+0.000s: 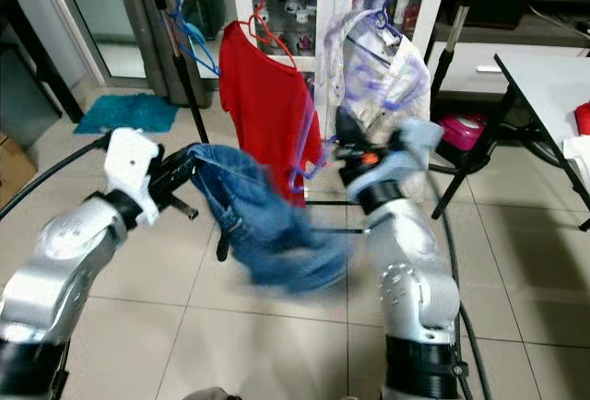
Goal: Hang hanger
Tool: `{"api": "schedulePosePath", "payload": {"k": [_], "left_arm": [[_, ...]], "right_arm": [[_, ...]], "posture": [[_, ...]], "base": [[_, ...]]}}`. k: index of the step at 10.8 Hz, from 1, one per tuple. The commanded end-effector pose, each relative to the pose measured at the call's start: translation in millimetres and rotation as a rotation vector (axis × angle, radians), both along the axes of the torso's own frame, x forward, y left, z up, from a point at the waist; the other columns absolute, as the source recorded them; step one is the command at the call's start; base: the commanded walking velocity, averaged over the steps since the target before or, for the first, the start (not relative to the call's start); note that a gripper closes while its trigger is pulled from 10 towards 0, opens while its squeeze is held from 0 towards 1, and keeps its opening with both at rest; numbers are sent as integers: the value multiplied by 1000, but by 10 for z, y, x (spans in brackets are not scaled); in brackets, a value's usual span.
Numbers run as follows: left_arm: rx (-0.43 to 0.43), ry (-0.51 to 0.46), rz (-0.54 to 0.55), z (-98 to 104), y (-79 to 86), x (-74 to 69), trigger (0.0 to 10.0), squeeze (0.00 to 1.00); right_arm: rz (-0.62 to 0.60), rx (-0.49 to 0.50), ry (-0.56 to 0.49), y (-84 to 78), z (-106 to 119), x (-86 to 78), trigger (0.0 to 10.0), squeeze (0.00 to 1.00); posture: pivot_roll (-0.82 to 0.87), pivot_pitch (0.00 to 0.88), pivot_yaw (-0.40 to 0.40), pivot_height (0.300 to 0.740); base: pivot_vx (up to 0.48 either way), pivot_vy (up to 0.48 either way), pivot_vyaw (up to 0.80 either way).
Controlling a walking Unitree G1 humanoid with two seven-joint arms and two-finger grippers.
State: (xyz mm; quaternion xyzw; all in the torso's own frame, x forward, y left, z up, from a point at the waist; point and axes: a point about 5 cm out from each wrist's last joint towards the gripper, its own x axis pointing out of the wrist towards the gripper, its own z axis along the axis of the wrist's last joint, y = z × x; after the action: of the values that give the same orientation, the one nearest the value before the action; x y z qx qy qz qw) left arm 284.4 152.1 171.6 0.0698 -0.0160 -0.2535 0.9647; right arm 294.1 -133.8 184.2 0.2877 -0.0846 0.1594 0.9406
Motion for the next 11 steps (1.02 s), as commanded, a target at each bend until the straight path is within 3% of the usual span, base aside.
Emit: {"api": "schedulePosePath", "payload": {"k": [1, 2, 3, 4, 5, 6, 7, 11], "left_arm": [[-50, -43, 51, 124, 49, -24, 0, 0], [-95, -16, 159, 116, 172, -64, 0, 0], [-79, 20, 225, 61, 246, -114, 0, 0], [-90, 36, 262, 0, 251, -185, 10000, 0], [-132, 64, 292, -58, 204, -228, 10000, 0], [-115, 64, 297, -87, 115, -247, 10000, 0], [-97, 71, 313, -116, 71, -245, 10000, 0], [-79, 86, 320, -153, 14, -259, 10000, 0]], "right_arm": [[-3, 31, -11, 3, 42, 7, 0, 0], [-48, -100, -28, -43, 30, 7, 0, 0], [-58, -169, 2, -63, -17, -15, 0, 0], [-58, -287, 60, -108, -124, -93, 1725, 0], [-25, -357, 162, -120, -265, -214, 10000, 0], [11, -442, 190, -123, -344, -332, 10000, 0], [-34, -501, 221, -162, -408, -363, 10000, 0], [-188, -505, 255, -324, -351, -316, 10000, 0]], "posture": [[-28, 0, 80, 740], [-23, 0, 81, 740], [-22, 0, 80, 740], [-28, 0, 81, 740], [-39, 2, 80, 740], [-42, 8, 78, 740], [-46, 12, 76, 740], [-59, 11, 57, 740]], "base": [[0, 0, 0], [0, 0, 0], [0, 0, 0], [0, 0, 0], [0, 0, 0], [0, 0, 0], [0, 0, -800], [0, 0, -800]]}}
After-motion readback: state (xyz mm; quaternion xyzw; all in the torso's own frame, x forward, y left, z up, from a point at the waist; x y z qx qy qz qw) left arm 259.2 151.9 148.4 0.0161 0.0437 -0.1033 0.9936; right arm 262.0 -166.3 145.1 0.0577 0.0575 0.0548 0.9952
